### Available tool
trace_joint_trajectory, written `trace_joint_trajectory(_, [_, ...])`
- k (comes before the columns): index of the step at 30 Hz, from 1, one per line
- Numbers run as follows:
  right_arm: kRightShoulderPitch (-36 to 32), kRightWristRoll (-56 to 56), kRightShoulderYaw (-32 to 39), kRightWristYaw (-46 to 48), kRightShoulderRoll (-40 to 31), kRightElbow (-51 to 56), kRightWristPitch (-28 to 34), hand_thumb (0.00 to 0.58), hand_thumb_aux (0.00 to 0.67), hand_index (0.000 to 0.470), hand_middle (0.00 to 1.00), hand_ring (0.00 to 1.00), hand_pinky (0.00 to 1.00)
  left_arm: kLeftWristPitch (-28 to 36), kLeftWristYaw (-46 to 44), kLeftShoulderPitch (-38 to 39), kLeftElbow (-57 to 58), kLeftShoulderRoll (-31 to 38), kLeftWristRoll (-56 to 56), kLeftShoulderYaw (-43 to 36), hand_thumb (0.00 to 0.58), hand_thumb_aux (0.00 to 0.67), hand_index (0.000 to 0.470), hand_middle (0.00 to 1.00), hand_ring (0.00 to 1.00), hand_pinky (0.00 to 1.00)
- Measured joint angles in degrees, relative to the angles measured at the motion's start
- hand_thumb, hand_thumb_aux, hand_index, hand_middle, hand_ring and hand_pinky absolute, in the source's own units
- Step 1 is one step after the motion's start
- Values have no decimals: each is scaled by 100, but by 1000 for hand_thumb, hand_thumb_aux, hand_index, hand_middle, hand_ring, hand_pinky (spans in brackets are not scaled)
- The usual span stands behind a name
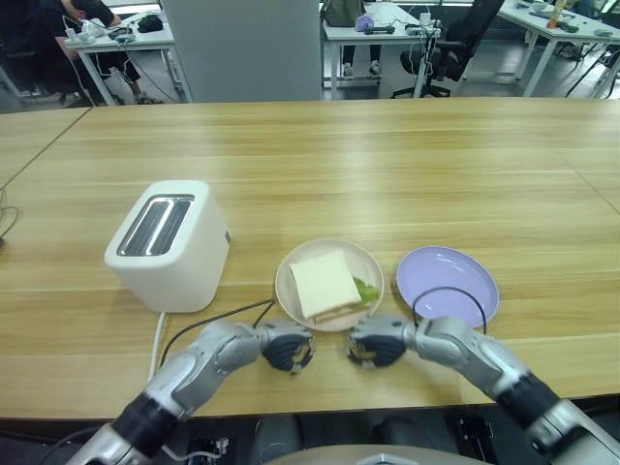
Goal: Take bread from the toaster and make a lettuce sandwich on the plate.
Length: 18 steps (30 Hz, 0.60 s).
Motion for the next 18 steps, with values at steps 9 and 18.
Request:
trace_joint_trajectory(9, [-1439,-987,11,-2670,398,1219,569,0,0,0,824,824,824,512,3486,-2252,2108,-466,1816,0,0,0,0,0,0,0])
trace_joint_trajectory(18, [-672,-222,-554,-2363,-547,182,266,0,0,0,643,643,643,628,3148,-752,526,238,1208,780,0,0,0,0,0,0])
